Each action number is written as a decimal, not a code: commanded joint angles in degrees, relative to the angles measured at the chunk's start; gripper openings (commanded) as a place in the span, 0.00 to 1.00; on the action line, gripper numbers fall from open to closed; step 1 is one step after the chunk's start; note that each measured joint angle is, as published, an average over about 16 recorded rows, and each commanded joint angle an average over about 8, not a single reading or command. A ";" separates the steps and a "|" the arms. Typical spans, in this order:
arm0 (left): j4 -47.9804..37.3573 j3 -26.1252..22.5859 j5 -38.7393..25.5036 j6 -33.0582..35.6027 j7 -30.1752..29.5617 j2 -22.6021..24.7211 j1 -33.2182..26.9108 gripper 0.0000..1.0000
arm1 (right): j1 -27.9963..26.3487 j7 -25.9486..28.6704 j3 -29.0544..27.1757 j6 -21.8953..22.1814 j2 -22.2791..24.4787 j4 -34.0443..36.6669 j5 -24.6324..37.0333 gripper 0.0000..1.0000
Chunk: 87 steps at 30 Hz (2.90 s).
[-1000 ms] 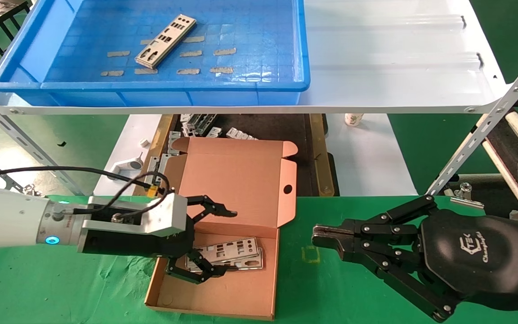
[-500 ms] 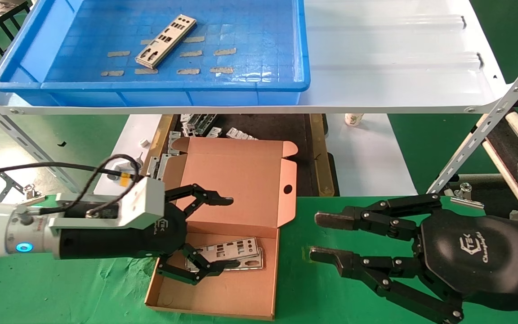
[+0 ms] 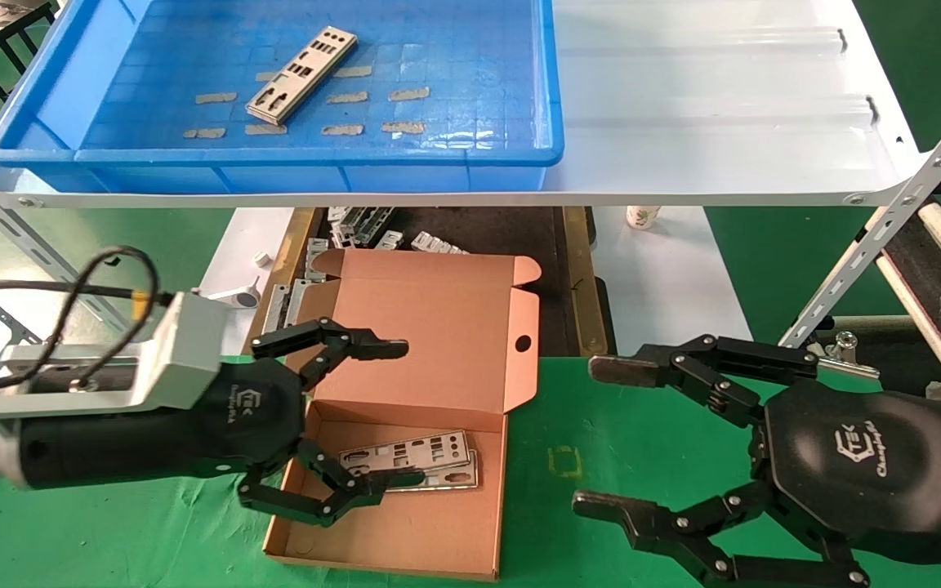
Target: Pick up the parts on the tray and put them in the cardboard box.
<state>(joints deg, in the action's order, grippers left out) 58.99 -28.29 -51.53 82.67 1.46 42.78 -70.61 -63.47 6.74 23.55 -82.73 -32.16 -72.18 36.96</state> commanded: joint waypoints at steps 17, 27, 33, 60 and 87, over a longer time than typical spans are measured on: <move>11.69 9.83 7.75 2.43 -9.78 -6.22 7.25 1.00 | 0.00 0.00 0.00 0.00 0.00 0.00 0.00 1.00; 15.74 13.24 10.54 3.32 -12.85 -8.38 9.76 1.00 | 0.01 0.00 0.00 0.01 0.00 0.01 -0.01 1.00; 15.56 13.13 10.48 3.32 -12.72 -8.31 9.70 1.00 | 0.01 0.00 0.00 0.01 0.01 0.02 -0.01 1.00; 14.66 12.36 9.75 3.05 -12.26 -7.82 9.12 1.00 | 0.01 -0.01 0.00 0.01 0.01 0.02 -0.01 1.00; 14.55 12.25 9.65 3.00 -12.18 -7.76 9.04 1.00 | 0.01 -0.01 0.00 0.01 0.01 0.02 -0.01 1.00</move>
<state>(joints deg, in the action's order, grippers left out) 73.54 -16.04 -41.88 85.67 -10.72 35.02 -61.57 -63.46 6.74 23.55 -82.71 -32.16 -72.17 36.95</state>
